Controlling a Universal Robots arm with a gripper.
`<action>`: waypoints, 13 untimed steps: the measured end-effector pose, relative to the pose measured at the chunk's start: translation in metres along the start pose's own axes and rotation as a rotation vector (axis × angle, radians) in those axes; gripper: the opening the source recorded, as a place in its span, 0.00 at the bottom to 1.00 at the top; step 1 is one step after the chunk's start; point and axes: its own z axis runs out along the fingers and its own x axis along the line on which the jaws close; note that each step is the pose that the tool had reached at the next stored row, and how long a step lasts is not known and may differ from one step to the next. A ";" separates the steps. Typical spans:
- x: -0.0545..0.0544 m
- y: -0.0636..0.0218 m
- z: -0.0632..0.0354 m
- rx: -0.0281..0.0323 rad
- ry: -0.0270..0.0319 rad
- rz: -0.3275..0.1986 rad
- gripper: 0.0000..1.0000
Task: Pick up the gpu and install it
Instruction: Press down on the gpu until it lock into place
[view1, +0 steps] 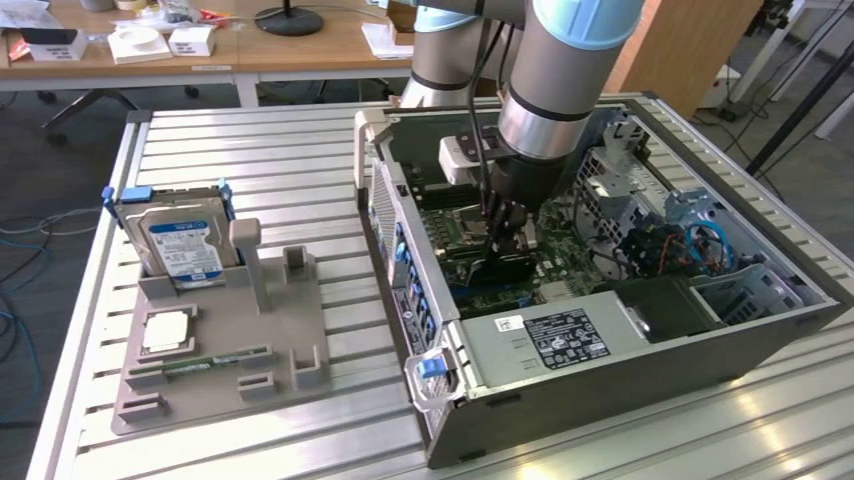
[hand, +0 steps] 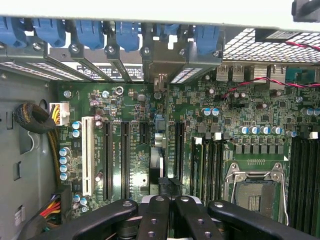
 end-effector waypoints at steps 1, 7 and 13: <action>0.000 0.0000 0.0001 0.0000 -0.0001 0.000 0.10; 0.000 0.0000 0.0001 0.0000 -0.0001 0.000 0.10; 0.000 0.0000 0.0004 0.0001 -0.0002 0.000 0.10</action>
